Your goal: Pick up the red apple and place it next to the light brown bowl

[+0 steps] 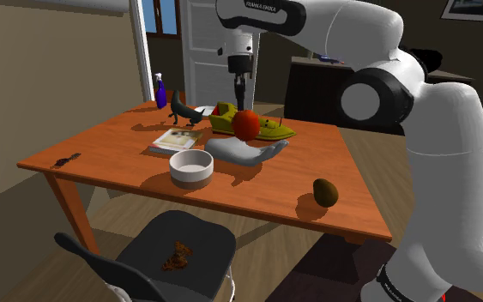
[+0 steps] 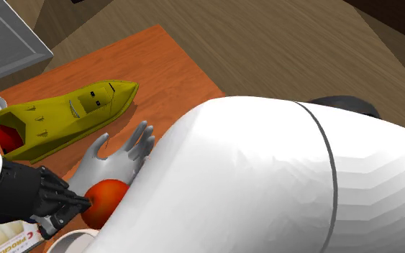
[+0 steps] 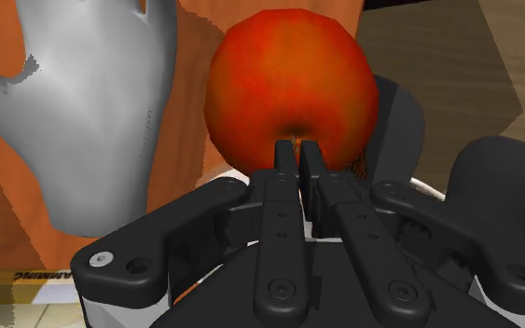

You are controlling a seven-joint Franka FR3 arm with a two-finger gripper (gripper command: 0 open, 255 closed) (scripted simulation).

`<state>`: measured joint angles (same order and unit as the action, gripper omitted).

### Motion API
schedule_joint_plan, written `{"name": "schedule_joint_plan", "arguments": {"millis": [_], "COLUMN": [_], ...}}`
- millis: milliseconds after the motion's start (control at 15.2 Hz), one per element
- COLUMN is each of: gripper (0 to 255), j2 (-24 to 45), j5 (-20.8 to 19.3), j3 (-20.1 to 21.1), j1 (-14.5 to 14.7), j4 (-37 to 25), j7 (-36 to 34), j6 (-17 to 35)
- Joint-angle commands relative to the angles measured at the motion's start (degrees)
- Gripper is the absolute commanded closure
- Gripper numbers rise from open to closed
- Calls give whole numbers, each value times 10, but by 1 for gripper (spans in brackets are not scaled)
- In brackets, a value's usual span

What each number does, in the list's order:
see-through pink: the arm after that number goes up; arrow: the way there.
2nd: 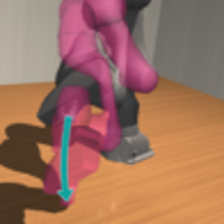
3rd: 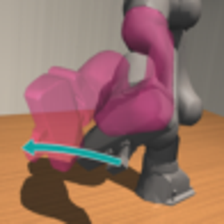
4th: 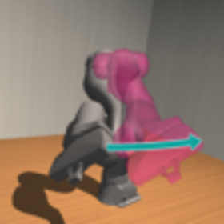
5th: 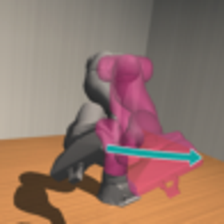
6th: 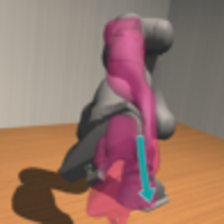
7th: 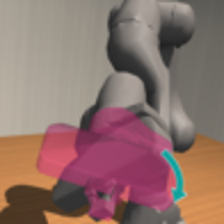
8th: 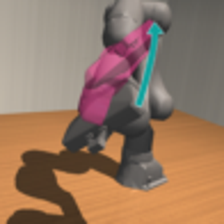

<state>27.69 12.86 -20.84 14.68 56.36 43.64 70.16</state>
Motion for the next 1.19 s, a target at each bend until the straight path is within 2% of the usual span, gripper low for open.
{"name": "schedule_joint_plan", "arguments": {"millis": [0, 462, 1122], "gripper": [255, 255, 255], "j2": [64, 19, -6], "j5": [21, 5, -3], "j3": [9, 5, 4], "j1": [-13, 13, 31], "j4": [-103, 30, 147], "j7": [-18, -10, -2], "j6": [-37, 48, 140]}}
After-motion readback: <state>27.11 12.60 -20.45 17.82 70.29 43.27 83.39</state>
